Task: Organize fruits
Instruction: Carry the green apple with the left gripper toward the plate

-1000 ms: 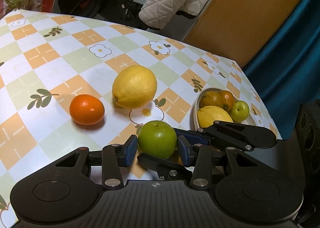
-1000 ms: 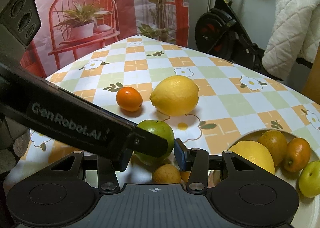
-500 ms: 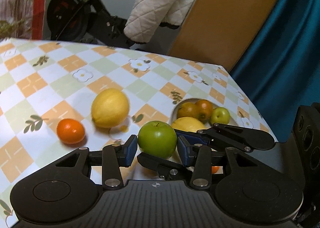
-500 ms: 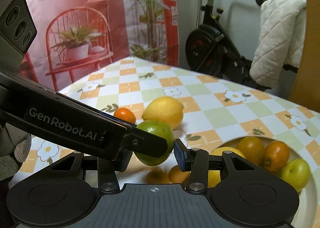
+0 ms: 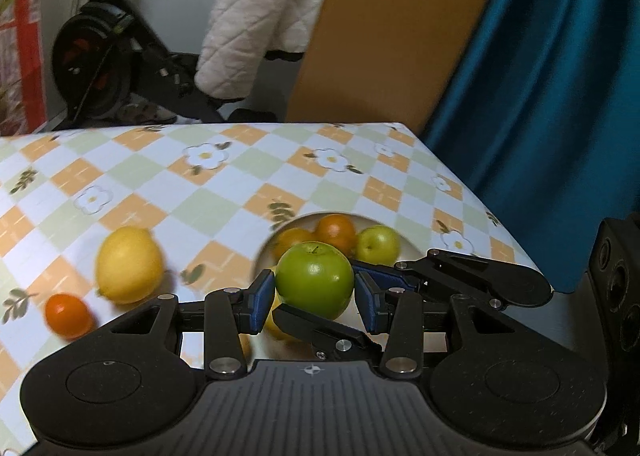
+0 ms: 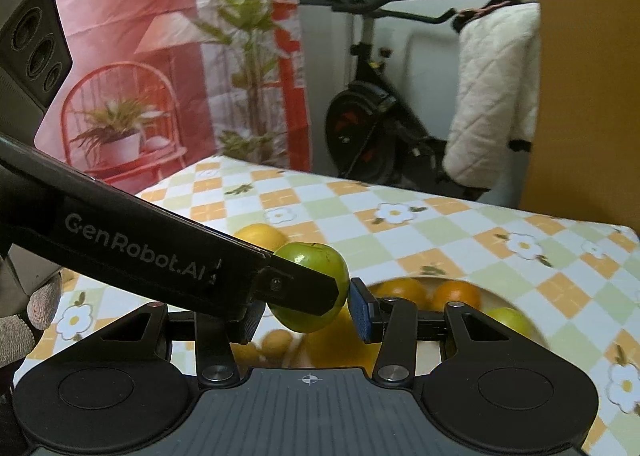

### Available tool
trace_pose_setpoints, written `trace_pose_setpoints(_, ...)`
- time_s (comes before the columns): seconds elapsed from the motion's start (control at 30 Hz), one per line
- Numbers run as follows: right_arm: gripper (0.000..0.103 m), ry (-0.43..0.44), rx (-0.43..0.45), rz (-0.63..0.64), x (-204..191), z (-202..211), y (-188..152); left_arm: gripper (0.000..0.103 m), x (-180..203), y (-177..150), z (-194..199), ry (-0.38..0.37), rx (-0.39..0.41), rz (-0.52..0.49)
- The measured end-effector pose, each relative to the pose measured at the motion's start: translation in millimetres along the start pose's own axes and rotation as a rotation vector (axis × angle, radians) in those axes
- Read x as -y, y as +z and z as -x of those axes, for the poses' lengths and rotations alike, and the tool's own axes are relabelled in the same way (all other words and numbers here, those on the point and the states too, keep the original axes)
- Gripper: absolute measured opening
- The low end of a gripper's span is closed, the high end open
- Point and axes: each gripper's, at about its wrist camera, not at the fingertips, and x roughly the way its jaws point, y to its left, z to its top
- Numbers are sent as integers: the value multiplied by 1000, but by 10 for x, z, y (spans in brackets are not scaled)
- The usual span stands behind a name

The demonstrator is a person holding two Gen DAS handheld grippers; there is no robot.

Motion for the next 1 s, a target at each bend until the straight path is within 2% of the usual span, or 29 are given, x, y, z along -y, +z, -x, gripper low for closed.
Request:
trace_pose_setpoints(0.37,41,-59,15,-81,482,112,-197,46,318,69,-345,-17,-50,-70)
trace_pose_setpoints(1.0,41,-65,-27,-193,816,-108,-387,47,377,110,-748,-3,-122,-99)
